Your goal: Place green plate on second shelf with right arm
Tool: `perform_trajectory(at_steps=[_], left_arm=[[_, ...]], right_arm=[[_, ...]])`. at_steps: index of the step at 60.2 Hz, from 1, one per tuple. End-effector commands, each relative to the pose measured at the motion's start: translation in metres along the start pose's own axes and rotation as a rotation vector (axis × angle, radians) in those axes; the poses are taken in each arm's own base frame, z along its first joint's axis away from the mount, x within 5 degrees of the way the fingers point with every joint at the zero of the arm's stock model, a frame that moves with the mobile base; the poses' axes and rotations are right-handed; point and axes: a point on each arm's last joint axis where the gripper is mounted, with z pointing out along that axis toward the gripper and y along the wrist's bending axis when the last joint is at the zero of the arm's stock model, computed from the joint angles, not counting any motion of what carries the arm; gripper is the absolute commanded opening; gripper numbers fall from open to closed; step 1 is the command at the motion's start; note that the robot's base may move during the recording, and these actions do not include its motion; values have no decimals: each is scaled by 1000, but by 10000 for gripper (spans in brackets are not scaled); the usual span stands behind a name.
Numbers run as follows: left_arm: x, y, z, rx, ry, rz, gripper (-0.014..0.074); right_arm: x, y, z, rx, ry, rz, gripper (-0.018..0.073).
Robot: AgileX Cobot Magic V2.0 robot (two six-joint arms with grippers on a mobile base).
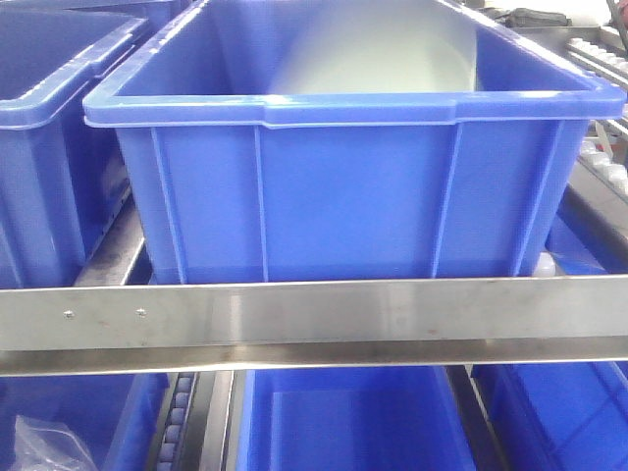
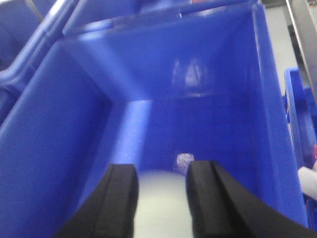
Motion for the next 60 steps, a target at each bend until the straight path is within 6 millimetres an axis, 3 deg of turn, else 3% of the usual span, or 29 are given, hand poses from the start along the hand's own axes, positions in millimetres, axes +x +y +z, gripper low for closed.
perform_trajectory(at_steps=[1, 7, 18, 26, 40, 49, 60], left_arm=[[5, 0, 2, 3, -54, 4, 124], [5, 0, 2, 3, -54, 4, 124], [5, 0, 2, 3, -54, 4, 124], [5, 0, 2, 3, -54, 4, 124], [5, 0, 2, 3, -54, 4, 124], [5, 0, 2, 3, -54, 4, 124], [5, 0, 2, 3, -54, 4, 124]], right_arm=[[-36, 11, -36, -44, -189, -24, 379], [-33, 10, -58, -44, -198, -50, 305], [-10, 3, -109, -32, -209, -149, 35], [16, -6, -146, -21, -227, -272, 53], [66, -22, -196, -17, -236, -299, 53], [92, -30, -210, -16, -227, -299, 53], [112, -37, -213, -8, -184, -299, 53]])
